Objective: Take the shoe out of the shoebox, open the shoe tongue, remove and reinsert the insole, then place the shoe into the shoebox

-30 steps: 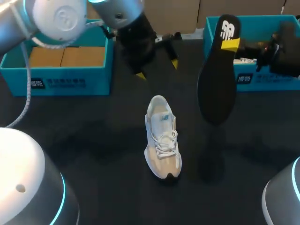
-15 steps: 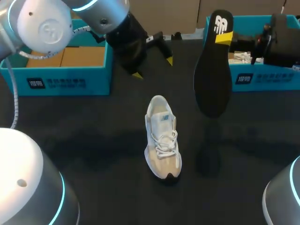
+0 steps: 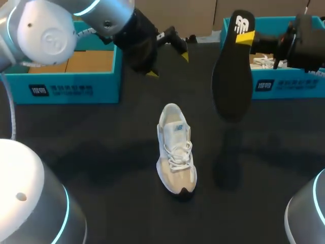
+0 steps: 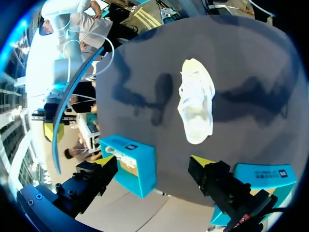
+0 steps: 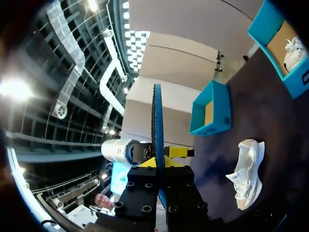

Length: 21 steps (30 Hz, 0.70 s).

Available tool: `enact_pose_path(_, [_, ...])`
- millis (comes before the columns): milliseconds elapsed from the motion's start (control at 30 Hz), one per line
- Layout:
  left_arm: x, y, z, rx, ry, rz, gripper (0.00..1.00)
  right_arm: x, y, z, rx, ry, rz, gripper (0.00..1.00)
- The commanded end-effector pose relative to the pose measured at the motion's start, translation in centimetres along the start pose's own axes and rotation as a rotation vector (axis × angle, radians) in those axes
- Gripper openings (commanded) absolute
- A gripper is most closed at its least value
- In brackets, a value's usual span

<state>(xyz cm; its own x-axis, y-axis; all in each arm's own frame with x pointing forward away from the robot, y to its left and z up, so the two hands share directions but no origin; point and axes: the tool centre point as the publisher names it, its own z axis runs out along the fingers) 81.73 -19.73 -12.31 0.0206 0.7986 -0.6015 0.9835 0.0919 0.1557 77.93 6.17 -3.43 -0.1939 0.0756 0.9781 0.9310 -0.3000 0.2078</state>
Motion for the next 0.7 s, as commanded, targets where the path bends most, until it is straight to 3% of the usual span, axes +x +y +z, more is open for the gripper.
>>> enact_pose_path(33, [1.6,-0.5,-1.1,-0.009,-0.139,0.013,1.0,-0.4,1.4,0.7,0.016,0.029,0.026,0.0])
enact_pose_path(333, [0.4,-0.7,-2.8,-0.018,-0.372,-0.014,1.0,-0.9,2.5,1.4,0.057,0.049,0.143,0.0])
enact_pose_path(700, [-1.7,-1.3,-3.9,0.007,-0.536,-0.045,1.0,-1.4,3.7,3.4,0.089,0.036,0.295,0.0])
